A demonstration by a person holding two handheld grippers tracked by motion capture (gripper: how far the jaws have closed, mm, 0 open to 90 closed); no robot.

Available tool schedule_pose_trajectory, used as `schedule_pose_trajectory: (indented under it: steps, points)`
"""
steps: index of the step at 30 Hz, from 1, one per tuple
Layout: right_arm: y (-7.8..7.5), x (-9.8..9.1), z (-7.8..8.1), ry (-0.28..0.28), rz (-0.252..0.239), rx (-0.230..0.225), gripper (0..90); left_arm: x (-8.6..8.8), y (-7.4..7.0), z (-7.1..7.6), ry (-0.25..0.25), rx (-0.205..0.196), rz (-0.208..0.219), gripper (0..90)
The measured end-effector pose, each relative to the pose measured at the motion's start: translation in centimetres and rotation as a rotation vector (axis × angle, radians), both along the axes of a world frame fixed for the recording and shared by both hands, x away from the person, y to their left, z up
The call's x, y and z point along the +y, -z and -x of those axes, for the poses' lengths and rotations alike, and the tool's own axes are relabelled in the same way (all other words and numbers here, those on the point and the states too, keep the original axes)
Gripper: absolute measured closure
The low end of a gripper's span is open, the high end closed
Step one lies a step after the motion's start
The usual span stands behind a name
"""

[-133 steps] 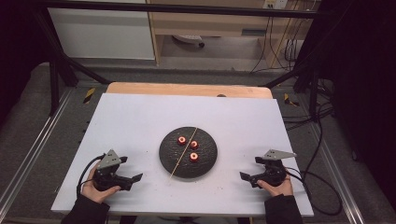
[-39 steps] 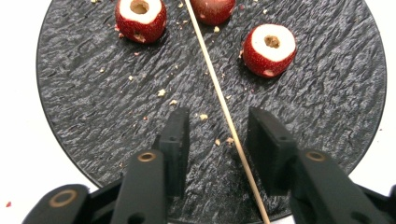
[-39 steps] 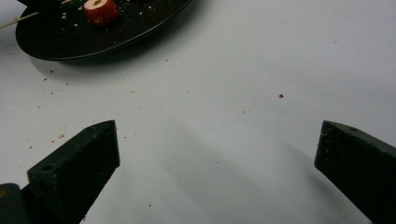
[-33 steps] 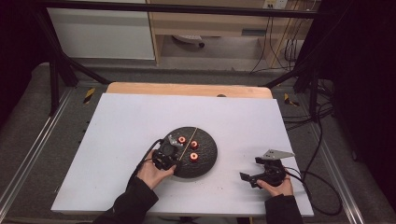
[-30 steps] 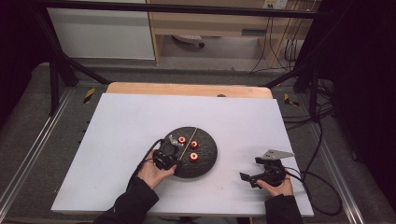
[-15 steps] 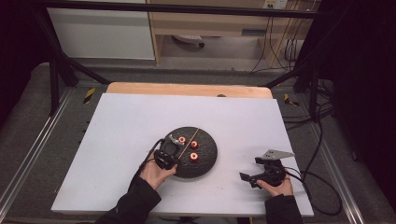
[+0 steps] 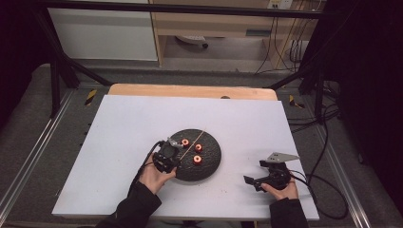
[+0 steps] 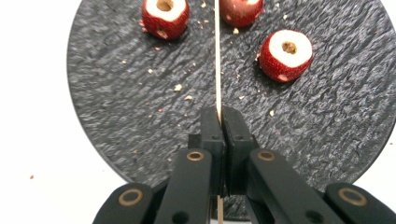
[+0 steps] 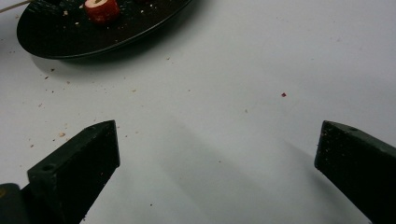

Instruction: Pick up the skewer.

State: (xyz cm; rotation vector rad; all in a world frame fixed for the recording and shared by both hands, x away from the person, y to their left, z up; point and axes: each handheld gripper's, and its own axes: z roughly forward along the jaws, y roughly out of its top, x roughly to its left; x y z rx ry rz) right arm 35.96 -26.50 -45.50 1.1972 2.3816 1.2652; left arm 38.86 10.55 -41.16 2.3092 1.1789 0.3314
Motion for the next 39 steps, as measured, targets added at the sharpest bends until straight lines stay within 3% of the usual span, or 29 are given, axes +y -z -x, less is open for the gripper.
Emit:
schedule_pose_trajectory:
  steps: [13,17,23,39]
  points:
    - [0.0,0.0,0.0,0.008,0.006,0.003,0.6,3.6,-0.8,1.1,0.057,-0.077,0.125,88.2]
    - [0.0,0.0,0.0,0.009,0.003,0.005,0.6,4.8,-0.8,1.6,0.075,-0.087,0.173,88.1]
    - [0.0,0.1,0.0,0.020,0.001,0.010,0.8,6.2,-0.5,2.5,0.100,-0.135,0.219,88.1]
    - [-0.9,1.9,-0.7,0.018,0.036,0.013,0.9,9.2,0.6,4.8,0.172,-0.176,0.248,88.1]
